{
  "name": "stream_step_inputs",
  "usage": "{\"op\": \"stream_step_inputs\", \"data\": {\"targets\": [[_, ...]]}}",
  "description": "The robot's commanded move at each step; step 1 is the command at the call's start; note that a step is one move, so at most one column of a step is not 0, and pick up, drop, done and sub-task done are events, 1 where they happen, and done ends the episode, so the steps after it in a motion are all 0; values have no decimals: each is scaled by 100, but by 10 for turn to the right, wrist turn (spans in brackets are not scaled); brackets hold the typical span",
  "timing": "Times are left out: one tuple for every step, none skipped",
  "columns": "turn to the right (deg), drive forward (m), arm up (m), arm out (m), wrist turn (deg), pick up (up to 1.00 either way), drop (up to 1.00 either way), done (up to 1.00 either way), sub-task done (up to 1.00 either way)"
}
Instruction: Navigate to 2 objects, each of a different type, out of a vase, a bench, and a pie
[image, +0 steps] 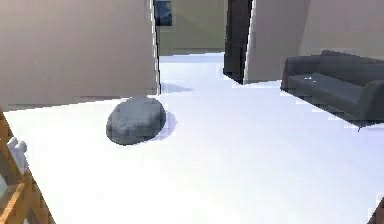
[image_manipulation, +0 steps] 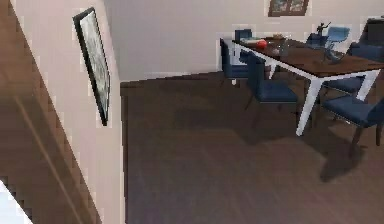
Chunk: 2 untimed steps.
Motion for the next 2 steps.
{"op": "stream_step_inputs", "data": {"targets": [[0,100,0,0,0,0,0,0,0],[0,100,0,0,0,0,0,0,0]]}}
